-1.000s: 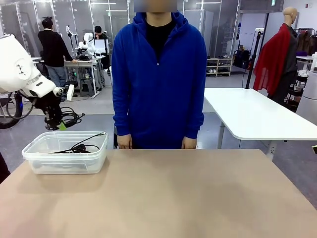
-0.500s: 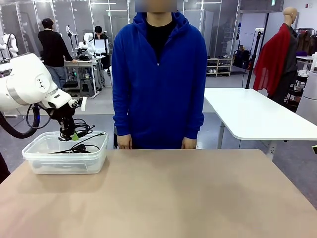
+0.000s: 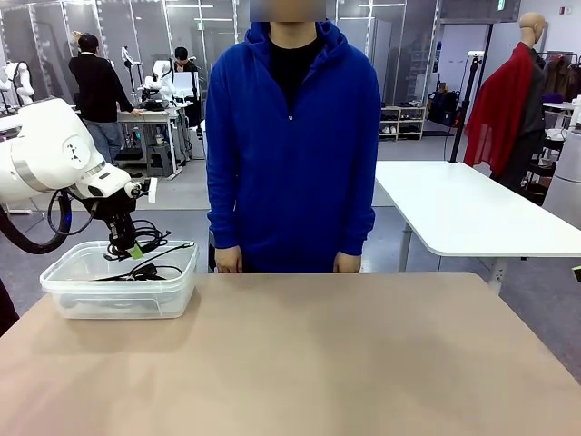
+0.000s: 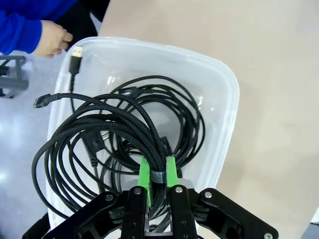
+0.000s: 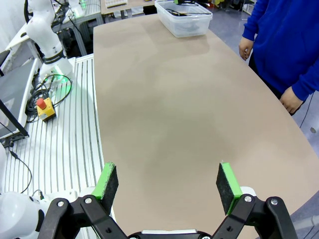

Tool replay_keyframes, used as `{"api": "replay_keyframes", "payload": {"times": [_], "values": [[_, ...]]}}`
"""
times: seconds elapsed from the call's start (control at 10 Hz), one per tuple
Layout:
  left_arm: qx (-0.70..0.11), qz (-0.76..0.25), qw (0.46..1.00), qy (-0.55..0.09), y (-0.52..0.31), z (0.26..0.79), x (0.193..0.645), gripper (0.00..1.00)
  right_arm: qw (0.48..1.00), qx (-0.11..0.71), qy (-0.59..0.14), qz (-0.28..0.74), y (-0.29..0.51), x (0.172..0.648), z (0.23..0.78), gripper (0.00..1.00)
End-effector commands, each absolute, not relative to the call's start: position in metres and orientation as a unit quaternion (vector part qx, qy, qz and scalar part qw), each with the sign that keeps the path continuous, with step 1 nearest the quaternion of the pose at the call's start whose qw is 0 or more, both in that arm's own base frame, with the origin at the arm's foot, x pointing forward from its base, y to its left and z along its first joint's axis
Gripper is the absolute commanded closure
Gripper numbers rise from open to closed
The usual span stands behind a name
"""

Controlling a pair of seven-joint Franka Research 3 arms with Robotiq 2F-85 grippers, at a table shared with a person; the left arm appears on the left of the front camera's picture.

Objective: Organize and store the cables.
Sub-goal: Place the USB Extension Cable into the Organizing box.

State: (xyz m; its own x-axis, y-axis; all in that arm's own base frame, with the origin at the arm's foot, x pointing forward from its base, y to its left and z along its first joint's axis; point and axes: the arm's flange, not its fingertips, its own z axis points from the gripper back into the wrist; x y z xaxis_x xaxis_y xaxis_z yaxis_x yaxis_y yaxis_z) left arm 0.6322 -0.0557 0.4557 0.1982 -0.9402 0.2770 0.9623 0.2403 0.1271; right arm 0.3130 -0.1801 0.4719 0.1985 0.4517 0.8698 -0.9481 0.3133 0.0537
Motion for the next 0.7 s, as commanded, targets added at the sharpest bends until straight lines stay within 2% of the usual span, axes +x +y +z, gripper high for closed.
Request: {"api": "replay_keyframes", "payload": {"times": [0.0,0.1,0.6], "values": [[-0.038,-0.620,0.775,-0.112,-0.061,0.462,0.641,0.85,0.702,0.314,-0.403,0.496,-0.179,0.313,0.474,0.00],[-0.037,-0.615,0.773,-0.150,-0.056,0.456,0.632,0.85,0.702,0.314,-0.403,0.496,-0.179,0.313,0.474,0.00],[-0.056,-0.626,0.766,-0.136,-0.059,0.444,0.635,0.85,0.702,0.314,-0.403,0.496,-0.179,0.313,0.474,0.00]]}}
